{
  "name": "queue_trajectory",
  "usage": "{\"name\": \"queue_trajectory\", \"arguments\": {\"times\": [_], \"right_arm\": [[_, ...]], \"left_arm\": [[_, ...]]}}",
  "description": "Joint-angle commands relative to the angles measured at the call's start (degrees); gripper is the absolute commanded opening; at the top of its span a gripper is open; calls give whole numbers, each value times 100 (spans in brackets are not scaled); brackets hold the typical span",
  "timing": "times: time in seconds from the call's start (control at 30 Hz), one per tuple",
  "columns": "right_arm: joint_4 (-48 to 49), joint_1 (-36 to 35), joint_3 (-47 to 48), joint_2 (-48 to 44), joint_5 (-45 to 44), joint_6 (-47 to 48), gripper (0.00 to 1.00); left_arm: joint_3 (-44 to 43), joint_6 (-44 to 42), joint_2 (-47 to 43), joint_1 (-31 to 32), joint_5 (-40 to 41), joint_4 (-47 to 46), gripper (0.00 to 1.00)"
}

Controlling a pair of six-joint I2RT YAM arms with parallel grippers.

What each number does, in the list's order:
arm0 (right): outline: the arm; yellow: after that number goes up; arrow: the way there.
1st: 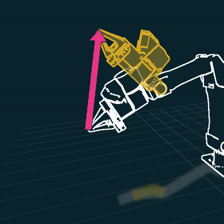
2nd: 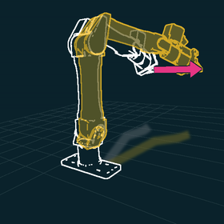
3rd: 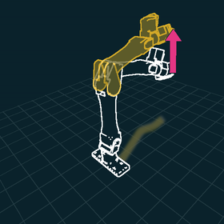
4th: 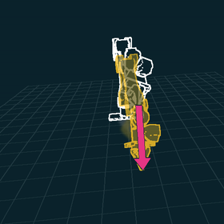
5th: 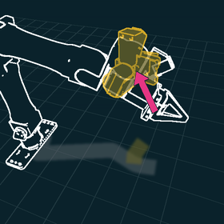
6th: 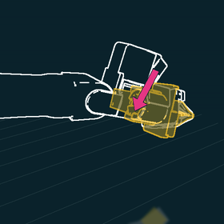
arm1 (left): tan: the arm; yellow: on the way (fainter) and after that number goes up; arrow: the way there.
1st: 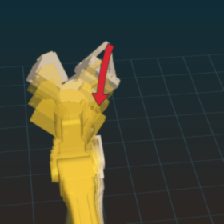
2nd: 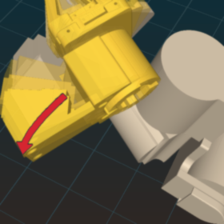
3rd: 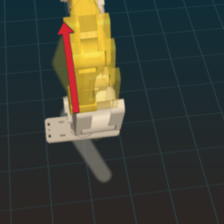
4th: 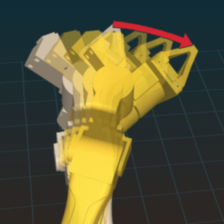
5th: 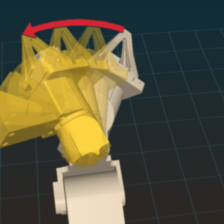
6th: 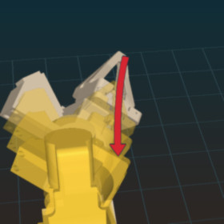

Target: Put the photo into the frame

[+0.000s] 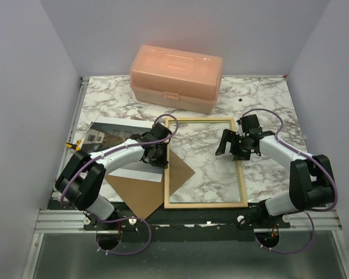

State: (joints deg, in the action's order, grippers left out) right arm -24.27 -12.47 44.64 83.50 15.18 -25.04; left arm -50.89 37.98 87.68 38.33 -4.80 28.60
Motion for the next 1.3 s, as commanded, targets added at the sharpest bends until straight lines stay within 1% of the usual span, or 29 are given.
{"name": "queue_trajectory", "arguments": {"times": [0.0,0.37,0.83,1.13,1.27], "right_arm": [[-309,-63,241,-69,-457,52,100],[-509,-121,350,-123,-697,123,100],[-798,-299,552,-185,-1306,274,100],[-839,-322,564,-202,-1181,298,100],[-718,-325,528,-204,-873,260,100]], "left_arm": [[211,-150,351,88,269,304,11],[194,-159,355,107,322,339,11],[200,-136,355,143,375,352,11],[194,-124,364,153,392,359,11],[190,-124,370,153,392,359,11]]}}
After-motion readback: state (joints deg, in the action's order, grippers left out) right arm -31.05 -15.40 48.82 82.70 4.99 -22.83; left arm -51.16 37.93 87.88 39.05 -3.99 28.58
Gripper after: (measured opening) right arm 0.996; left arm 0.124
